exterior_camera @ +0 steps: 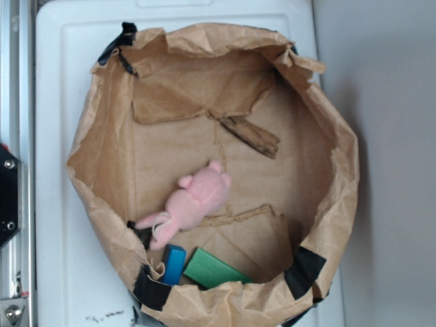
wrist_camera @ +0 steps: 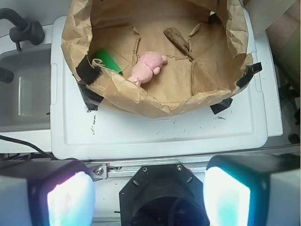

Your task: Grab the wood chip.

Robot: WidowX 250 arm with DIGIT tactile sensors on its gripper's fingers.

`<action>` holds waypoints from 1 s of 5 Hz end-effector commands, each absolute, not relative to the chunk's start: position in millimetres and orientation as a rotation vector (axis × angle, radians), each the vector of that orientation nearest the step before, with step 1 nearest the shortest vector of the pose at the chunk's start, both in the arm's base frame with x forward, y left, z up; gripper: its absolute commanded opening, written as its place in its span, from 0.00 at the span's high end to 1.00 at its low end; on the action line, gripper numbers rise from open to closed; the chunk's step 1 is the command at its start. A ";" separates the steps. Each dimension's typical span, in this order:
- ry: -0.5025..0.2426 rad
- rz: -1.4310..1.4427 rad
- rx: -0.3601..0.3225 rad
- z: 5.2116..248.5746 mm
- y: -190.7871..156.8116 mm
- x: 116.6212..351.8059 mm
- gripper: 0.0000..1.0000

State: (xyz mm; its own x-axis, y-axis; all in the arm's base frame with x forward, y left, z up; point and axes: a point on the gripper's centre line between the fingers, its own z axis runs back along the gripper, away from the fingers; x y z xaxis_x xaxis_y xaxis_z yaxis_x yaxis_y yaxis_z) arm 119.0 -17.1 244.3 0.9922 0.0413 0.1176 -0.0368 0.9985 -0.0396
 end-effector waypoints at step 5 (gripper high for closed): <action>-0.237 -0.078 -0.075 222.1 -7.3 182.0 0.00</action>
